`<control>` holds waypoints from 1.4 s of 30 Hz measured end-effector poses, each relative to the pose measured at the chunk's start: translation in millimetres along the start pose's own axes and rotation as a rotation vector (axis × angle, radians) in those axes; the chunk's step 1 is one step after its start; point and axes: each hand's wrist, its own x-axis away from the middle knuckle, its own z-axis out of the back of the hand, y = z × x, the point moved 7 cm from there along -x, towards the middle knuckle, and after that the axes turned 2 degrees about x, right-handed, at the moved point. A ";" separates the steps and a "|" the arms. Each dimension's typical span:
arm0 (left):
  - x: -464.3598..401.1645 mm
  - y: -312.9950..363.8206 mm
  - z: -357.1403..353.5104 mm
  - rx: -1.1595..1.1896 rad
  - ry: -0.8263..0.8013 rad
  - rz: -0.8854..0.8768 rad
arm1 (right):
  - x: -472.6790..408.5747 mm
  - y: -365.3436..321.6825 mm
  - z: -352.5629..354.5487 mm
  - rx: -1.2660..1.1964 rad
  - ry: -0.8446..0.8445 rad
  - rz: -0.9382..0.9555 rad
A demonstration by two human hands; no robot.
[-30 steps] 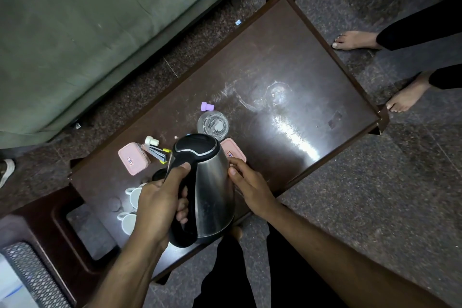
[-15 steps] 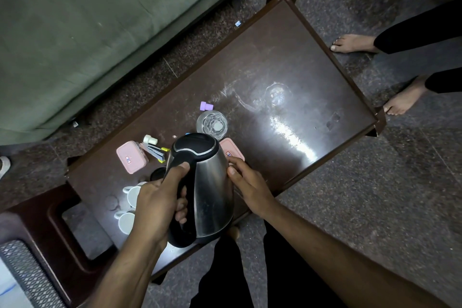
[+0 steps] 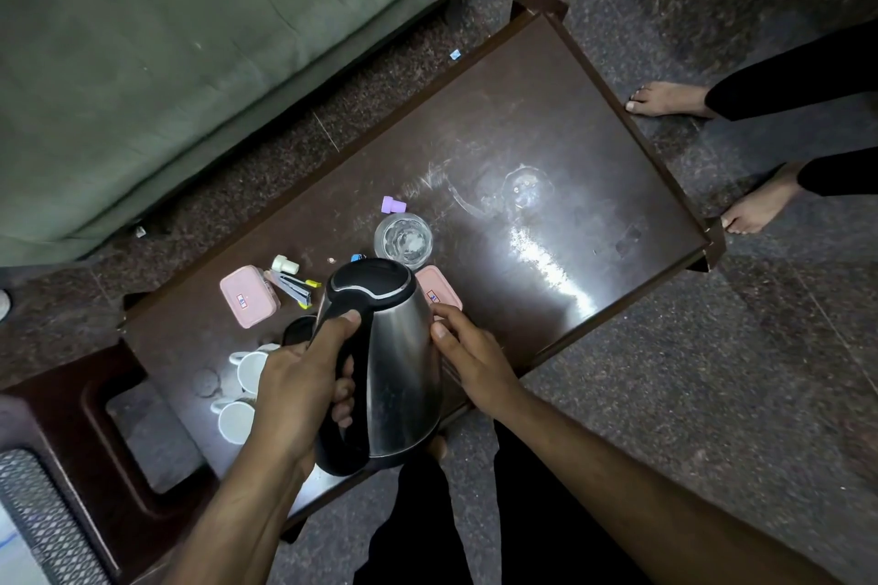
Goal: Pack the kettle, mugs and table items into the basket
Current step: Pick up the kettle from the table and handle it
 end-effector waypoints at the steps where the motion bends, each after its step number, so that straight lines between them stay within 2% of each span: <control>1: -0.1 0.1 0.3 0.003 -0.001 0.002 | 0.0 -1.2 0.1 0.005 0.000 0.004; 42: 0.5 4.3 -0.8 -0.038 -0.016 0.087 | 3.6 -5.0 2.4 0.088 -0.011 -0.010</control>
